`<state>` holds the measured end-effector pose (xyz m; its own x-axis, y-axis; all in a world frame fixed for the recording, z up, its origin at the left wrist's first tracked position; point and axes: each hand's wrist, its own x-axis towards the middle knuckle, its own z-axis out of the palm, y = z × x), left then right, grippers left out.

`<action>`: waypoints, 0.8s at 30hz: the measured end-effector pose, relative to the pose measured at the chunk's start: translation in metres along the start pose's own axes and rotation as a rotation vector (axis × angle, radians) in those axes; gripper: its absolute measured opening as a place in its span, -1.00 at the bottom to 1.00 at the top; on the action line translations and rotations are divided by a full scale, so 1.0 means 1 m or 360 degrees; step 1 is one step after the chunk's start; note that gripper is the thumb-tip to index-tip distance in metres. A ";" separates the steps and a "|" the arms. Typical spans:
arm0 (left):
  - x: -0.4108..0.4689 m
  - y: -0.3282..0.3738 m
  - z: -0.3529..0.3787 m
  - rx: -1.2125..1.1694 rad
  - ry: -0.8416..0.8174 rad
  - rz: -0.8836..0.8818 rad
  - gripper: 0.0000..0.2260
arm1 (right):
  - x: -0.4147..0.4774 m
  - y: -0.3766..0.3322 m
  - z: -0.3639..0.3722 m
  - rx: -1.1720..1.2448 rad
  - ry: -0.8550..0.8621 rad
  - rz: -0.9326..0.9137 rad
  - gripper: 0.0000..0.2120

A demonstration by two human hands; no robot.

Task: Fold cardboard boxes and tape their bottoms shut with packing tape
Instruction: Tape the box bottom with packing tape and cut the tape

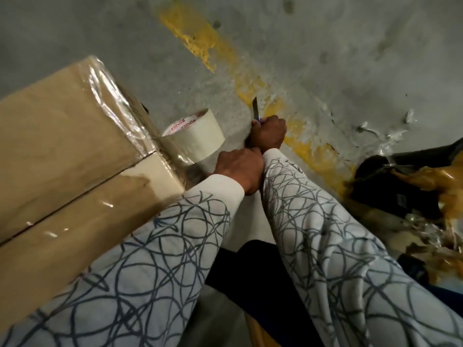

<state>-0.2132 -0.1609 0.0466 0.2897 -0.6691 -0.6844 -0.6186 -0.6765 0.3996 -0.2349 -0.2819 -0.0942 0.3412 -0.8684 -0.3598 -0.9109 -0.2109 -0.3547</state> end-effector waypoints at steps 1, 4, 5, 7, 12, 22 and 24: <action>-0.007 0.001 -0.005 -0.0060 0.0041 0.0023 -0.71 | -0.004 -0.002 -0.002 0.0102 -0.0051 0.0058 -0.78; -0.038 0.009 -0.023 -0.0297 0.0198 0.0071 -0.77 | -0.029 -0.023 -0.018 0.0566 -0.0088 0.0371 -0.87; -0.054 0.012 -0.029 -0.0362 0.0256 0.0071 -0.76 | -0.040 -0.033 -0.027 0.0818 -0.0092 0.0482 -0.82; -0.083 0.017 -0.037 -0.0474 0.0368 0.0070 -0.71 | -0.062 -0.050 -0.050 0.1286 -0.0165 0.0615 -0.83; -0.174 0.011 -0.054 -0.0602 0.0460 0.0182 -0.72 | -0.140 -0.084 -0.122 0.1322 -0.0044 0.0278 -0.79; -0.289 -0.046 -0.095 -0.0096 0.0226 0.0134 -0.82 | -0.281 -0.093 -0.254 0.0270 -0.0337 -0.0982 -0.90; -0.280 -0.056 -0.098 -0.0086 0.0194 0.0043 -0.83 | -0.286 -0.086 -0.274 0.0120 -0.0282 -0.1165 -0.94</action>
<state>-0.1887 0.0340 0.2754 0.3621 -0.7173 -0.5953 -0.5880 -0.6713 0.4513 -0.3181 -0.1380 0.2754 0.8909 -0.4317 -0.1409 -0.4211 -0.6692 -0.6122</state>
